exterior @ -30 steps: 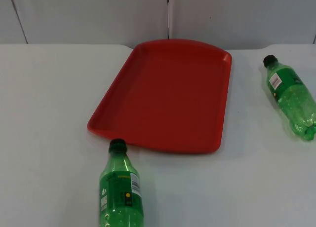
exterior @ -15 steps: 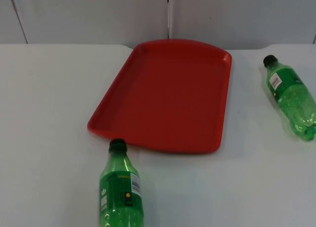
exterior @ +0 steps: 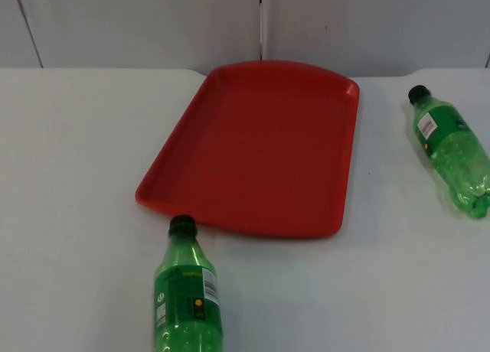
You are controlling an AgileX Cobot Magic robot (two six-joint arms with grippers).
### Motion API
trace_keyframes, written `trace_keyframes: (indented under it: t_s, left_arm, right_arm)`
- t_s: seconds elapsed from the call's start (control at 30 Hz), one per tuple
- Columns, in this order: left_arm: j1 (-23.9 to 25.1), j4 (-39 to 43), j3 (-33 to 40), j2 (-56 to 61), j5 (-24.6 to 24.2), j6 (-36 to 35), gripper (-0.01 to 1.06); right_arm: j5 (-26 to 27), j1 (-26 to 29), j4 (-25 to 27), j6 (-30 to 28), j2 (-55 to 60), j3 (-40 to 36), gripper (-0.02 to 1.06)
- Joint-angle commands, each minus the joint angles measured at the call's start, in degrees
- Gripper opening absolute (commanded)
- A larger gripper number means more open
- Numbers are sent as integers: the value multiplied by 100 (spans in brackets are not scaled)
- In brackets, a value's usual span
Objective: Place the bottle upright on the tray.
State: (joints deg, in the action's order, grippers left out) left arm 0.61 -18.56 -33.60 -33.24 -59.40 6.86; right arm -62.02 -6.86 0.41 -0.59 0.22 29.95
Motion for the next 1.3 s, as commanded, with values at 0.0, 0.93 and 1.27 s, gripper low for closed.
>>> trace_keyframes:
  t_s: [0.0,0.93,1.27]
  left_arm:
    - [13,-185,-42,-230,154,89,105]
    - [2,-1366,-42,-2705,986,1128,105]
    - [-622,-1261,-220,-3074,1134,802,105]
  right_arm:
    - [19,44,24,-26,-22,-38,105]
    - [19,44,24,-26,-22,-38,105]
    - [19,44,26,-26,-22,-38,105]
